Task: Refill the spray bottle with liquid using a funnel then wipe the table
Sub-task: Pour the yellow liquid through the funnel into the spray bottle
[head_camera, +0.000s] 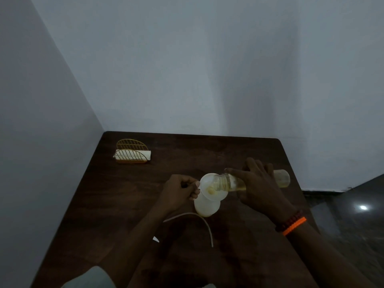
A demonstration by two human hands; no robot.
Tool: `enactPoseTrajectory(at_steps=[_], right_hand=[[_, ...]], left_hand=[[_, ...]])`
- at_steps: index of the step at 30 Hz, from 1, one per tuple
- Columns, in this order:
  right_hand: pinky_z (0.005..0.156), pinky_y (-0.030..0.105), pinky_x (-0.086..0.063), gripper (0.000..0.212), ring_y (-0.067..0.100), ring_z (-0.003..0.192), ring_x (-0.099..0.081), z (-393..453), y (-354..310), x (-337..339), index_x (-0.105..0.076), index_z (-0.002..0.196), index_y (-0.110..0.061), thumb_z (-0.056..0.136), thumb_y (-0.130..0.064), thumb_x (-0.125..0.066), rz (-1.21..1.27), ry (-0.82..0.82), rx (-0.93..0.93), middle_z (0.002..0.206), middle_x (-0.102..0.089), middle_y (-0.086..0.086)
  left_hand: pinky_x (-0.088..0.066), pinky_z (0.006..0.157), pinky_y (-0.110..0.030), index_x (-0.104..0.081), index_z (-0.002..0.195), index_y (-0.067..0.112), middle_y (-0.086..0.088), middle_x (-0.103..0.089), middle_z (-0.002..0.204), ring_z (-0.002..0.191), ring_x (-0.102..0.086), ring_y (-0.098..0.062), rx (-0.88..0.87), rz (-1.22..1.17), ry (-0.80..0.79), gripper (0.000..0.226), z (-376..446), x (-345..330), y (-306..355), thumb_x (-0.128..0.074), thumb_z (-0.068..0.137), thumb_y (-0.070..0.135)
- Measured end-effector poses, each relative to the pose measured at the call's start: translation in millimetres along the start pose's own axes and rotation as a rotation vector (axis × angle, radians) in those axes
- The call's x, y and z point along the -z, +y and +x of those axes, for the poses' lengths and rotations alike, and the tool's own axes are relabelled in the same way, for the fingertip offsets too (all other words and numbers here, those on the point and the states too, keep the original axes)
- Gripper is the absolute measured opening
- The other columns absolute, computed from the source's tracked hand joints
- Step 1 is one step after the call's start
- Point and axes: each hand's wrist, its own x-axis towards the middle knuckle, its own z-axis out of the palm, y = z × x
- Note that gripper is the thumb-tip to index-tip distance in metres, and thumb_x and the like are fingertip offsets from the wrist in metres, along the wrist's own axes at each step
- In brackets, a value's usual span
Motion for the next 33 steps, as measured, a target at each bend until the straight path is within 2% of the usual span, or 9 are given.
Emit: enactPoseTrajectory(at_steps=[19, 26, 33], right_hand=[[0.09, 0.039, -0.031, 0.073, 0.017, 0.102, -0.04, 0.7, -1.8, 3.9, -0.047, 0.138, -0.044, 0.071, -0.039, -0.075, -0.017, -0.011, 0.002, 0.111, -0.041, -0.001], [0.089, 0.04, -0.032, 0.074, 0.019, 0.101, -0.041, 0.7, -2.2, 3.6, -0.05, 0.137, -0.043, 0.069, -0.036, -0.077, -0.021, -0.004, 0.004, 0.11, -0.043, 0.0], [0.09, 0.04, -0.032, 0.073, 0.018, 0.103, -0.04, 0.7, -2.4, 3.4, -0.048, 0.138, -0.044, 0.071, -0.038, -0.076, -0.024, 0.0, 0.009, 0.112, -0.043, 0.0]], left_hand=[[-0.062, 0.078, -0.041, -0.076, 0.101, 0.003, -0.016, -0.076, 0.086, 0.077, -0.073, -0.024, 0.013, -0.007, 0.007, 0.017, -0.1, -1.4, -0.3, -0.063, 0.097, 0.014], [-0.061, 0.074, -0.035, -0.076, 0.099, 0.003, -0.016, -0.077, 0.085, 0.074, -0.072, -0.02, -0.001, -0.001, 0.008, 0.018, -0.7, -1.6, -0.2, -0.064, 0.097, 0.016], [-0.062, 0.075, -0.041, -0.077, 0.098, 0.004, -0.015, -0.077, 0.083, 0.075, -0.073, -0.023, -0.01, -0.009, 0.01, 0.017, 0.9, -1.5, -3.0, -0.064, 0.097, 0.015]])
